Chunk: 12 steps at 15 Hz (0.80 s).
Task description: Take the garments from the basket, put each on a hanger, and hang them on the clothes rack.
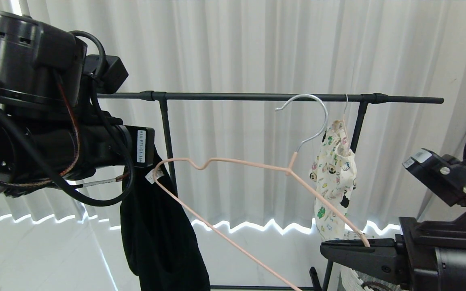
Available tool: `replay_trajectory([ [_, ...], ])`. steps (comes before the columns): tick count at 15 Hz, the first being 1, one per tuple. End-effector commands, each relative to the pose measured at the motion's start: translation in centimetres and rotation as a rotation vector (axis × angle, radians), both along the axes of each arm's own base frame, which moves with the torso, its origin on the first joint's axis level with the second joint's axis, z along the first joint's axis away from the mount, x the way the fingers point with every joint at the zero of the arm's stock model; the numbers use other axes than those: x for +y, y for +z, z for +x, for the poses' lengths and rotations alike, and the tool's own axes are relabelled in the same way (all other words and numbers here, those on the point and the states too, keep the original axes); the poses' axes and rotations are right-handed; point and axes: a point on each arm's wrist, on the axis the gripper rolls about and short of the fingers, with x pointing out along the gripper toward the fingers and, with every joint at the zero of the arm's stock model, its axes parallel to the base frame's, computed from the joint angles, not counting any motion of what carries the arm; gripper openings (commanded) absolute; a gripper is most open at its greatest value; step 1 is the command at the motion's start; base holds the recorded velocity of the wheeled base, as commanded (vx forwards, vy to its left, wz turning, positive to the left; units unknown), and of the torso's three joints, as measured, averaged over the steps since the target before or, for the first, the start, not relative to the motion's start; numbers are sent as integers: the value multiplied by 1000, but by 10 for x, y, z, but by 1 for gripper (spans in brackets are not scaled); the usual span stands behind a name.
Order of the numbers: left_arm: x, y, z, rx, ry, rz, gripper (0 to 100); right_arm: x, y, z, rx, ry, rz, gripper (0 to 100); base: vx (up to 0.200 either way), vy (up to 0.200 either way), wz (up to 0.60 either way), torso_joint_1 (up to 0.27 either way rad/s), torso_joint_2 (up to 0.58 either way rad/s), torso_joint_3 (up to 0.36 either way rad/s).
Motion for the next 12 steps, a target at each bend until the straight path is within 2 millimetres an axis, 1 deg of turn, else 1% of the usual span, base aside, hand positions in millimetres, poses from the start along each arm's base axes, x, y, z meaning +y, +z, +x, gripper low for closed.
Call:
replay_trajectory([
  [1,0,0,0,0,0,-1,0,2,0,-1,1,12,-1,0,0,0,0,0,0,0],
  [4,0,-1,1,2,3,1,0,7,1,-8,-1,57,2,0,0,0,0,0,0,0],
  [7,0,-1,1,1,4,2,0,10,2,-7,-10,60,18,0,0,0,0,0,0,0],
  [12,1,0,1,-6,30,14,0,20,1,7,-27,19,36,0,0,0,0,0,0,0],
])
